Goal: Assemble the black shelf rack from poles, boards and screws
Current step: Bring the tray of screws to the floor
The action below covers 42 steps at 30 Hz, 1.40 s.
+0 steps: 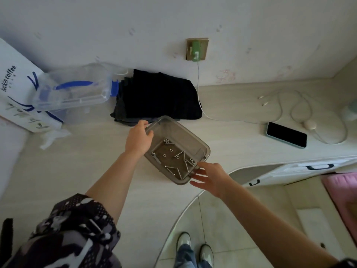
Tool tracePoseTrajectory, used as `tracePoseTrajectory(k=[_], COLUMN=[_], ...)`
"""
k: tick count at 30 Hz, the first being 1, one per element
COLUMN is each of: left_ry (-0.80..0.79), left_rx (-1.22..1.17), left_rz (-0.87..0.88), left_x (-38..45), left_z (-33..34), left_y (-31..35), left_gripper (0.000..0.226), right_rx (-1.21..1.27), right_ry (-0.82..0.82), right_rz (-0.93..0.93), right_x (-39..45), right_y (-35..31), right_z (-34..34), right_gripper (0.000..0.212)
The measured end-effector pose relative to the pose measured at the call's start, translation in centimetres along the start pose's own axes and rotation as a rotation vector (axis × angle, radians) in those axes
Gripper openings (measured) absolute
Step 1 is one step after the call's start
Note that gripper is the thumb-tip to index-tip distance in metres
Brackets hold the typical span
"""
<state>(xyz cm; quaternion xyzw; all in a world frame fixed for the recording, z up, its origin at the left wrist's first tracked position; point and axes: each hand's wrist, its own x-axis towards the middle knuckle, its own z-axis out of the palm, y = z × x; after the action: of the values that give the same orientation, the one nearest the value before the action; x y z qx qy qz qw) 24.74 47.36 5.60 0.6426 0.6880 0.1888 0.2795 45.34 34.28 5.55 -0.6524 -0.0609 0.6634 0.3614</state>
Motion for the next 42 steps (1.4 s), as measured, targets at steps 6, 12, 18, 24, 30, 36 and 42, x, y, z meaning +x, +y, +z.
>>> tracePoseTrajectory(k=[6, 12, 18, 24, 30, 36, 42], left_ry=[-0.020, 0.025, 0.053, -0.046, -0.207, -0.421, -0.620], left_rx=[-0.021, -0.048, -0.147, -0.239, -0.274, -0.316, -0.301], left_rz=[-0.038, -0.061, 0.003, 0.104, 0.223, 0.310, 0.369], left_x=[0.9, 0.1, -1.8, -6.0, -12.8, -23.3, -36.8], left_z=[0.7, 1.7, 4.3, 8.7, 13.9, 19.5, 24.4], left_y=[-0.2, -0.2, 2.4, 8.9, 15.0, 19.0, 19.7], left_gripper=[0.036, 0.035, 0.023, 0.026, 0.024, 0.021, 0.008], right_rx=[0.017, 0.022, 0.110, 0.255, 0.448, 0.636, 0.818], right_ry=[0.006, 0.064, 0.159, 0.320, 0.480, 0.635, 0.793], right_rz=[-0.004, -0.017, -0.046, -0.121, -0.179, -0.215, -0.230], right_x=[-0.1, -0.7, -2.2, -5.2, -10.2, -16.6, -23.9], right_y=[-0.1, 0.4, 2.2, 5.1, 9.9, 17.9, 29.0], right_z=[0.3, -0.9, -4.7, -11.4, -19.1, -26.4, -32.3], right_gripper=[0.015, 0.009, 0.005, 0.009, 0.010, 0.009, 0.010])
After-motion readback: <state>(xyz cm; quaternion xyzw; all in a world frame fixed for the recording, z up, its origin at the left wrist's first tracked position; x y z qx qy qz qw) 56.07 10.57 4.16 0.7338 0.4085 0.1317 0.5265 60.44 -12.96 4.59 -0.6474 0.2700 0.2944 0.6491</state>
